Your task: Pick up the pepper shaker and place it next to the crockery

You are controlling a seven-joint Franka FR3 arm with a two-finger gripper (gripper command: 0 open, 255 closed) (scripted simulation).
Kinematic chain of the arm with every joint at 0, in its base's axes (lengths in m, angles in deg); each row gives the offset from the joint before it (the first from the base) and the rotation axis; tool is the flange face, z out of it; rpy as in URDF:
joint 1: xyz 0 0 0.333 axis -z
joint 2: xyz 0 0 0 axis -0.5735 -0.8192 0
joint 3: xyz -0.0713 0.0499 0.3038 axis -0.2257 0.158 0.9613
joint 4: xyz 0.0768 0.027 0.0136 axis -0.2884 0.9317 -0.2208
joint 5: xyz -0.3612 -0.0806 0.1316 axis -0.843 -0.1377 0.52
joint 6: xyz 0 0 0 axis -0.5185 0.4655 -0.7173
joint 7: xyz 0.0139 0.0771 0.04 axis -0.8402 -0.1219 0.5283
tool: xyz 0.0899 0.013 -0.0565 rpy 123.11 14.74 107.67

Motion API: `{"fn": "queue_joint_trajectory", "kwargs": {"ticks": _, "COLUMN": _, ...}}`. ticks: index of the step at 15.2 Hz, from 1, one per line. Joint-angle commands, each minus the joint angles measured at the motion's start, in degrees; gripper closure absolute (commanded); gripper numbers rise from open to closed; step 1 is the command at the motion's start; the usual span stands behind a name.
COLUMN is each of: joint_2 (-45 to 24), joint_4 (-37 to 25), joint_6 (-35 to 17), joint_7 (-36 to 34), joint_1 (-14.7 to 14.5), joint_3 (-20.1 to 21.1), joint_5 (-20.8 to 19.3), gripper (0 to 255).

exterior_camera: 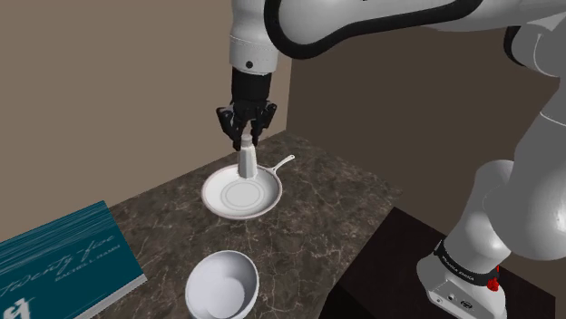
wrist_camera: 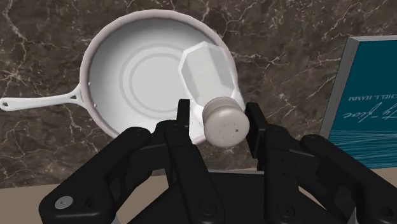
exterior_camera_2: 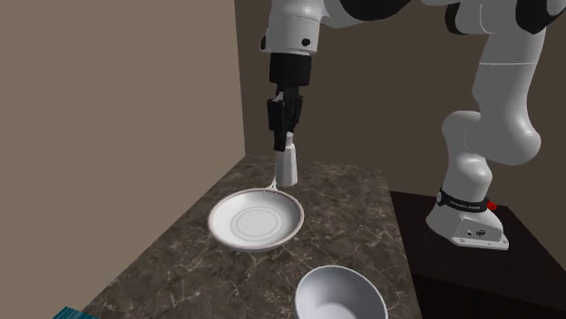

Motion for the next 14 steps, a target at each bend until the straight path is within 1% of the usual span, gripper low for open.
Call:
{"fn": "queue_joint_trajectory", "kwargs": {"ticks": 1, "joint_2": -0.1, "joint_4": -0.3, "joint_6": 0.1, "joint_7": -2.6, "joint_1": -1.3, "joint_3": 1.1, "joint_5": -0.3, "gripper": 255}}
{"fn": "queue_joint_trajectory", "kwargs": {"ticks": 7, "joint_2": -2.2, "joint_4": -2.8, "joint_6": 0.4, "joint_7": -11.2, "joint_1": -5.8, "joint_3": 4.8, "joint_5": -2.1, "gripper": 255}}
{"fn": "queue_joint_trajectory", "kwargs": {"ticks": 14, "joint_2": -2.5, "joint_4": 2.3, "joint_6": -4.9, "joint_7": -11.2, "joint_1": -5.8, "joint_3": 4.8, "joint_5": -2.2, "gripper": 255}}
